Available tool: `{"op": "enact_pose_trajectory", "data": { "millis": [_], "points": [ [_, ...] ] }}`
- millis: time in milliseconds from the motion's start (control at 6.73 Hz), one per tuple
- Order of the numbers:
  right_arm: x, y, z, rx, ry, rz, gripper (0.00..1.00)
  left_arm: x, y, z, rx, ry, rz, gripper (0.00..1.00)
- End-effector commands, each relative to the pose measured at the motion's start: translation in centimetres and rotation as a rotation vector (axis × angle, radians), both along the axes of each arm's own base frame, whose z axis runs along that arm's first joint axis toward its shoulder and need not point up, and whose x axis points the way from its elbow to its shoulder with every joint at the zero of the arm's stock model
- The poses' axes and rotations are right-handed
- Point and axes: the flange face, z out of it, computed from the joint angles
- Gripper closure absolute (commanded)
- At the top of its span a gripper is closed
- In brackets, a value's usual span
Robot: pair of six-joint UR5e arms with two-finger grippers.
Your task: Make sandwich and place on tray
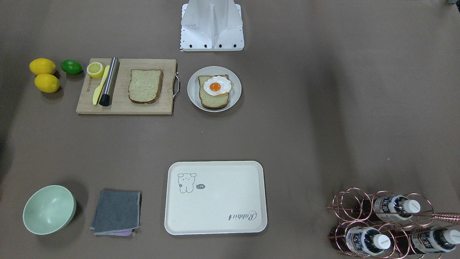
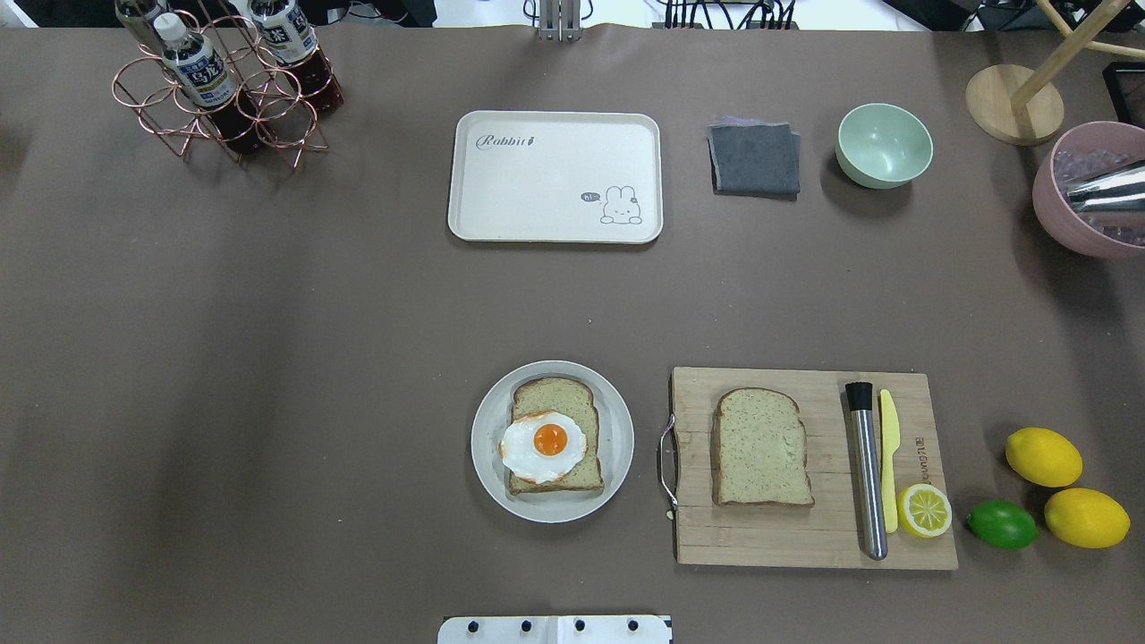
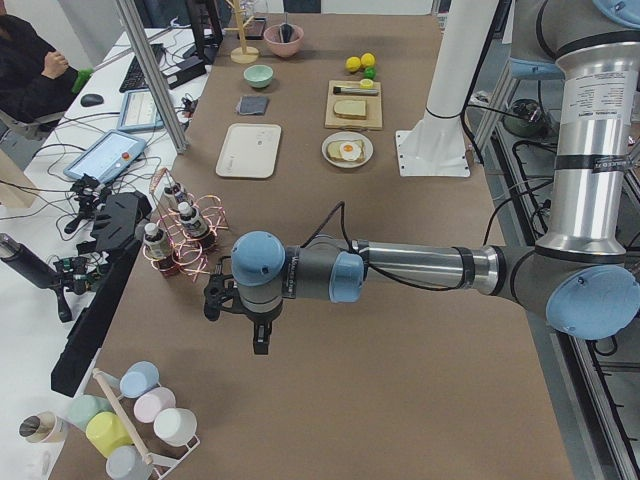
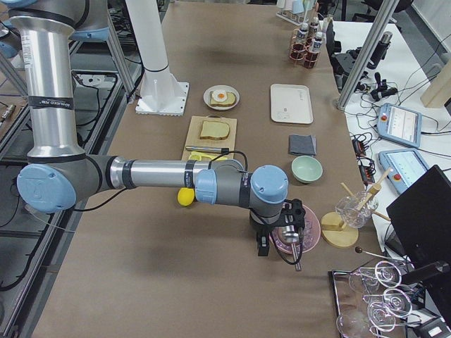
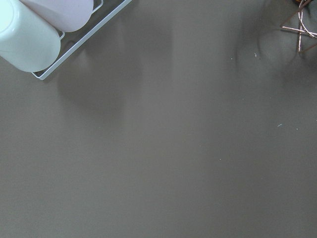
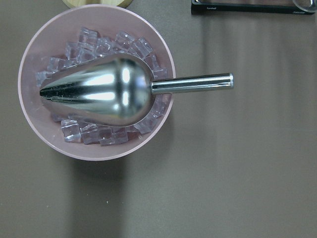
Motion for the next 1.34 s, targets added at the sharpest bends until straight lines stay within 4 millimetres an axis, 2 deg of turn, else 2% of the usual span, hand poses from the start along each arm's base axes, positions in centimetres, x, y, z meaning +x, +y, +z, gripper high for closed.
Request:
{"op": "enact_pose_trajectory", "data": {
  "millis": [0,297,594,891,1040,1188],
  "points": [
    [0.0,0.2,0.4,0.025,0.006,-0.002,0.00,0.0,-0.1,-0.2,0.003,0.001,0.000,0.02],
    [-0.1,0.8,1.0,0.026,0.004,-0.001,0.00,0.0,-0.4,-0.4,0.009,0.001,0.001,0.02],
    [0.0,0.4,0.3,0.039,0.006,0.001,0.00,0.0,-0.1,-0.3,0.027,0.000,0.002,0.02],
    [-0.1,0.7,0.5,0.041,0.003,-0.003,0.00,0.0,0.1,-0.1,0.028,0.002,0.002,0.02],
    [-0.1,0.6,-0.6,0.066,0.005,-0.004,0.00,0.0,0.0,-0.3,0.031,0.002,0.002,0.02],
    [-0.1,0.6,-0.5,0.064,0.004,-0.003,0.00,0.0,0.1,-0.2,0.030,0.005,0.002,0.02]
  ]
}}
